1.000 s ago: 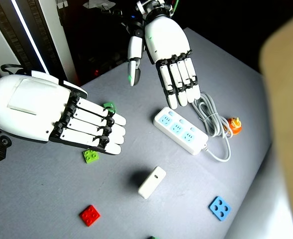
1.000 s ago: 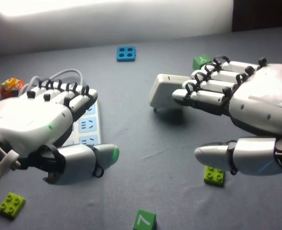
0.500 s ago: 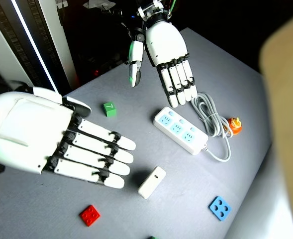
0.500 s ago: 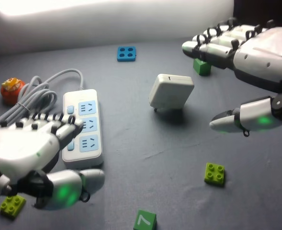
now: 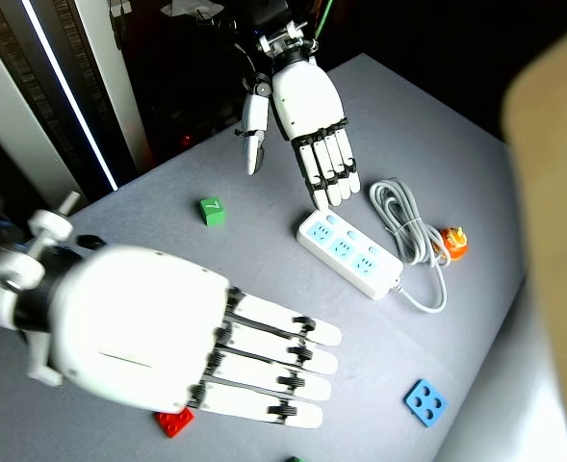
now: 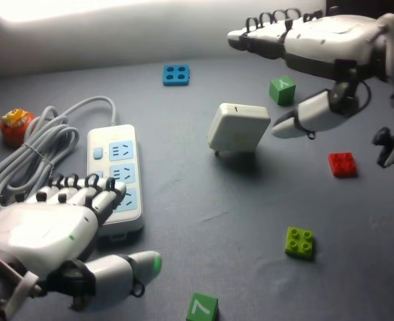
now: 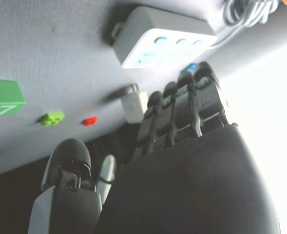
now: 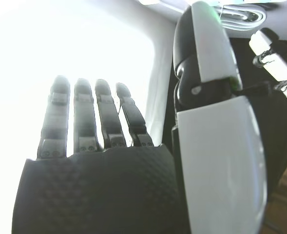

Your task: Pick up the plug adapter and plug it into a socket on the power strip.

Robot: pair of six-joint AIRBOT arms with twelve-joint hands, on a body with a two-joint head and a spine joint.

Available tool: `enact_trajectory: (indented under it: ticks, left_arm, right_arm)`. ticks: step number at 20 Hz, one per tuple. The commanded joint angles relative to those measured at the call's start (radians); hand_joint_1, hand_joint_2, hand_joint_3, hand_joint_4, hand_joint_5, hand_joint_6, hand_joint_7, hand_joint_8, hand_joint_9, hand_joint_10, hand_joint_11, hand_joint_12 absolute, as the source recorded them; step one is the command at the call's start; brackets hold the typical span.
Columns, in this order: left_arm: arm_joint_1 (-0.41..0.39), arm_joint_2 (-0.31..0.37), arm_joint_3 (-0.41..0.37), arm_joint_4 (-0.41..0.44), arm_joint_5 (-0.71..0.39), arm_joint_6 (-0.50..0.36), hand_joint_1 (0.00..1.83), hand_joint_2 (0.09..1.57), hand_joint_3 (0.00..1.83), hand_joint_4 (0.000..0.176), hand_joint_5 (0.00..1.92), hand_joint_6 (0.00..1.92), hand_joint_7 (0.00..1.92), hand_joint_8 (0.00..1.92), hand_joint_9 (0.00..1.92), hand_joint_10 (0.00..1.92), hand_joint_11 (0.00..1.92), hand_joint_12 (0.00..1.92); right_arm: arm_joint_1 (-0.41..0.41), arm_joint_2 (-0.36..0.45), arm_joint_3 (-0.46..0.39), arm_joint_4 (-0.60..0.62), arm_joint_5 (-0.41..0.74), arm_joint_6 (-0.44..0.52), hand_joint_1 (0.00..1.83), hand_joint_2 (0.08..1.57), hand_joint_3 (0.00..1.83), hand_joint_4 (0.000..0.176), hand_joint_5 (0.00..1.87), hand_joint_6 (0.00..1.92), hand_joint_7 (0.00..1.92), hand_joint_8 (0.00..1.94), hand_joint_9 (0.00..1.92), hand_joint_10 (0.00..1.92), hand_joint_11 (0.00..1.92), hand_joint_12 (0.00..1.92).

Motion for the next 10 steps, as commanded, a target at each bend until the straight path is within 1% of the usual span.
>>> enact_trajectory:
  ticks: [1, 2, 4, 5, 6, 7, 8, 10]
  left_arm:
    - [0.001, -0.008, 0.005, 0.064, -0.098, -0.014, 0.00, 1.24, 0.00, 0.000, 0.00, 0.00, 0.00, 0.00, 0.00, 0.00, 0.02, 0.01]
    - [0.012, -0.030, 0.014, 0.089, -0.110, -0.041, 0.00, 1.24, 0.00, 0.000, 0.00, 0.00, 0.00, 0.00, 0.00, 0.00, 0.02, 0.01]
    - [0.022, -0.062, 0.023, 0.096, -0.129, -0.048, 0.00, 1.24, 0.00, 0.000, 0.01, 0.00, 0.01, 0.00, 0.01, 0.00, 0.04, 0.02]
    - [0.028, -0.070, 0.026, 0.096, -0.130, -0.048, 0.00, 1.24, 0.00, 0.000, 0.01, 0.00, 0.01, 0.00, 0.01, 0.00, 0.03, 0.02]
    - [0.033, -0.078, 0.029, 0.096, -0.130, -0.048, 0.00, 1.24, 0.01, 0.000, 0.00, 0.00, 0.00, 0.00, 0.00, 0.00, 0.01, 0.01]
    - [0.042, -0.088, 0.034, 0.098, -0.130, -0.055, 0.00, 1.24, 0.00, 0.000, 0.00, 0.00, 0.00, 0.00, 0.00, 0.00, 0.01, 0.01]
    - [0.049, -0.094, 0.038, 0.106, -0.130, -0.065, 0.00, 1.24, 0.00, 0.000, 0.00, 0.00, 0.00, 0.00, 0.00, 0.00, 0.01, 0.01]
    - [0.072, -0.108, 0.050, 0.126, -0.136, -0.087, 0.00, 1.24, 0.00, 0.000, 0.00, 0.00, 0.00, 0.00, 0.00, 0.00, 0.01, 0.01]
  right_arm:
    - [0.022, -0.002, 0.013, 0.015, 0.021, -0.009, 1.13, 0.98, 0.00, 0.000, 0.00, 0.00, 0.00, 0.00, 0.00, 0.00, 0.03, 0.02]
    - [0.029, -0.010, 0.022, 0.020, 0.004, -0.010, 1.13, 0.96, 0.00, 0.000, 0.00, 0.00, 0.00, 0.00, 0.00, 0.00, 0.03, 0.03]
    - [0.040, -0.030, 0.042, 0.027, -0.017, -0.011, 1.15, 0.96, 0.00, 0.000, 0.00, 0.00, 0.00, 0.00, 0.00, 0.00, 0.02, 0.03]
    - [0.042, -0.047, 0.063, 0.050, -0.037, -0.011, 1.16, 0.94, 0.00, 0.000, 0.00, 0.00, 0.00, 0.00, 0.00, 0.00, 0.00, 0.09]
    - [0.046, -0.064, 0.087, 0.082, -0.065, -0.011, 1.12, 0.95, 0.01, 0.000, 0.00, 0.00, 0.00, 0.00, 0.00, 0.00, 0.00, 0.13]
    - [0.048, -0.080, 0.114, 0.099, -0.091, -0.011, 1.13, 0.94, 0.00, 0.000, 0.00, 0.00, 0.00, 0.00, 0.00, 0.00, 0.00, 0.14]
    - [0.051, -0.092, 0.135, 0.100, -0.113, -0.011, 1.14, 0.95, 0.00, 0.000, 0.00, 0.00, 0.00, 0.00, 0.00, 0.00, 0.00, 0.10]
    - [0.065, -0.113, 0.181, 0.100, -0.152, 0.003, 1.16, 0.96, 0.00, 0.000, 0.00, 0.00, 0.00, 0.00, 0.00, 0.00, 0.00, 0.13]
